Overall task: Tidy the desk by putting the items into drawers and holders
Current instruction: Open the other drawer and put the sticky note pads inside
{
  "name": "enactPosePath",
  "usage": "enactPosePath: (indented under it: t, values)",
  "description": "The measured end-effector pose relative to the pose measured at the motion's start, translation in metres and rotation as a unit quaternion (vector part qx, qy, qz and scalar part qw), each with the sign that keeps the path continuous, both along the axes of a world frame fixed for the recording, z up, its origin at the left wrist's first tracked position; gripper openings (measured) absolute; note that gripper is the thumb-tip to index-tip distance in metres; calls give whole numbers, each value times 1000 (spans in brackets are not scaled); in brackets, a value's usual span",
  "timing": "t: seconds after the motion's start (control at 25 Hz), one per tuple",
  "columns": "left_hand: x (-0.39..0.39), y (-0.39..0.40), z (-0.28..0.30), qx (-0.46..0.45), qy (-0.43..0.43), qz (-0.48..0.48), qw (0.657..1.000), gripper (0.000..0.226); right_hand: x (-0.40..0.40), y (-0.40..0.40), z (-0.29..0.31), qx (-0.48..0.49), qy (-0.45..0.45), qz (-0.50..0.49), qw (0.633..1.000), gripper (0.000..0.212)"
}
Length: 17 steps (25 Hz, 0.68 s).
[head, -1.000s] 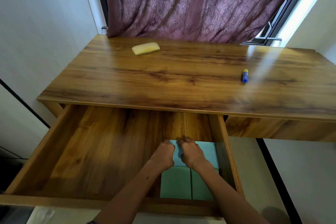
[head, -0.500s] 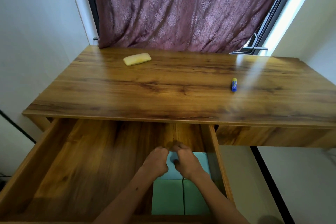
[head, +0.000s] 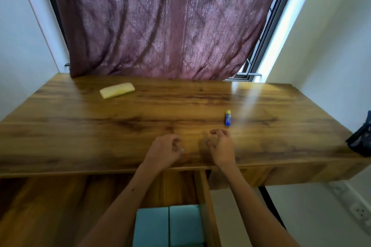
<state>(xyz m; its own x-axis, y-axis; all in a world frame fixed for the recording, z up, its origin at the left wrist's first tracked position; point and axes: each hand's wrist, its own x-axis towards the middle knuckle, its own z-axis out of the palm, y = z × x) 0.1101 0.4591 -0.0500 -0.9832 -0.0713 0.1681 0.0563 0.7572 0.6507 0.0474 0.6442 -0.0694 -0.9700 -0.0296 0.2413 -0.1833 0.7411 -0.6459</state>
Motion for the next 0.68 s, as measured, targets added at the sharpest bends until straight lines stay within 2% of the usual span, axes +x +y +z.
enactPosePath:
  t: [0.2, 0.32, 0.52, 0.6, 0.68]
  values:
    - [-42, -7, -1, 22, 33, 42, 998, 26, -87, 25, -8, 31, -85, -74, 993, 42]
    - [-64, -22, -7, 11, 35, 80, 996, 26, -116, 25, -22, 46, -105, -94, 989, 36]
    - [-97, -67, -9, -50, 25, 126, 991, 33, -149, 21, -29, 134, -88, -97, 982, 27]
    - [-116, -96, -3, -85, 20, 161, 983, 37, -157, 17, -24, 116, -90, -127, 981, 23]
    - [-136, -127, 1, -105, 21, 199, 974, 41, -156, 1, -17, 51, -94, -151, 983, 21]
